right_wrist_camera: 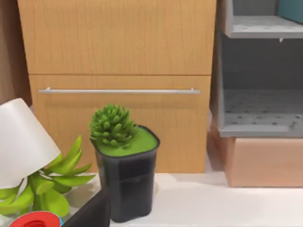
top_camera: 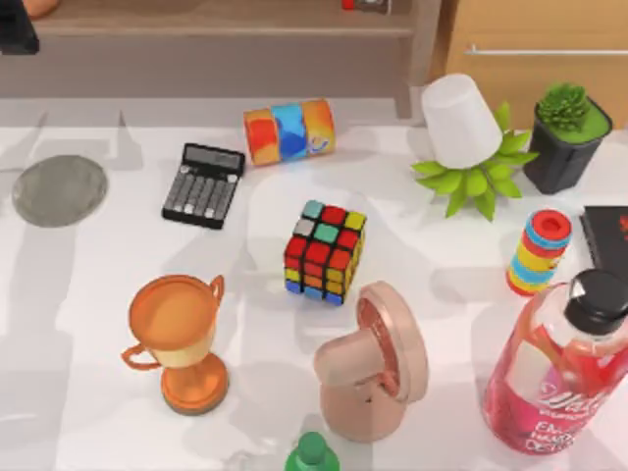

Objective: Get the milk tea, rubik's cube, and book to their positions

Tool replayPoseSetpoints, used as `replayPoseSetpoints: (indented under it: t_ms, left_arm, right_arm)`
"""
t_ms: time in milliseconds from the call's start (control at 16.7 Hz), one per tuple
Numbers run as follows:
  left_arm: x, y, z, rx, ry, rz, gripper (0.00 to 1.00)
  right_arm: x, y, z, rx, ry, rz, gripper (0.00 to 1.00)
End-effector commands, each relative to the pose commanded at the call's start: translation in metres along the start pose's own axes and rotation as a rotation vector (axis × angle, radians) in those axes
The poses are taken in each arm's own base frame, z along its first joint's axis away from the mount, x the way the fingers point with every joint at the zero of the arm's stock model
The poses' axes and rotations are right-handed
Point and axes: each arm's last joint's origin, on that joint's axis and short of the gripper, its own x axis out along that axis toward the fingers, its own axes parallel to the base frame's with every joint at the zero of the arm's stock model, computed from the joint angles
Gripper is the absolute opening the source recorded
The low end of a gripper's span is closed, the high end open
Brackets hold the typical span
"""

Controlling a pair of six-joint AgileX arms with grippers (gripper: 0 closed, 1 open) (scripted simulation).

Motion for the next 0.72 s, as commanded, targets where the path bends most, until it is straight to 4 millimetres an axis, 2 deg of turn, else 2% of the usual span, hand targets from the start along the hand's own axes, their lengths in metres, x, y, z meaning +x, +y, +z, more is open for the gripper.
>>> replayPoseSetpoints:
  t_ms: [120, 300, 480, 720]
  left_arm:
    - [0.032, 0.004, -0.017, 0.003, 0.012, -0.004, 1.00]
    - [0.063, 0.009, -0.038, 0.008, 0.015, -0.009, 1.00]
    - [0.075, 0.011, -0.048, 0.011, 0.014, -0.010, 1.00]
    - [0.074, 0.009, -0.048, 0.010, 0.018, -0.014, 1.00]
  right_arm:
    - [0.000, 0.000, 0.000, 0.000, 0.000, 0.000, 1.00]
    - [0.000, 0.000, 0.000, 0.000, 0.000, 0.000, 1.00]
    - [0.000, 0.000, 0.000, 0.000, 0.000, 0.000, 1.00]
    - [0.000, 0.000, 0.000, 0.000, 0.000, 0.000, 1.00]
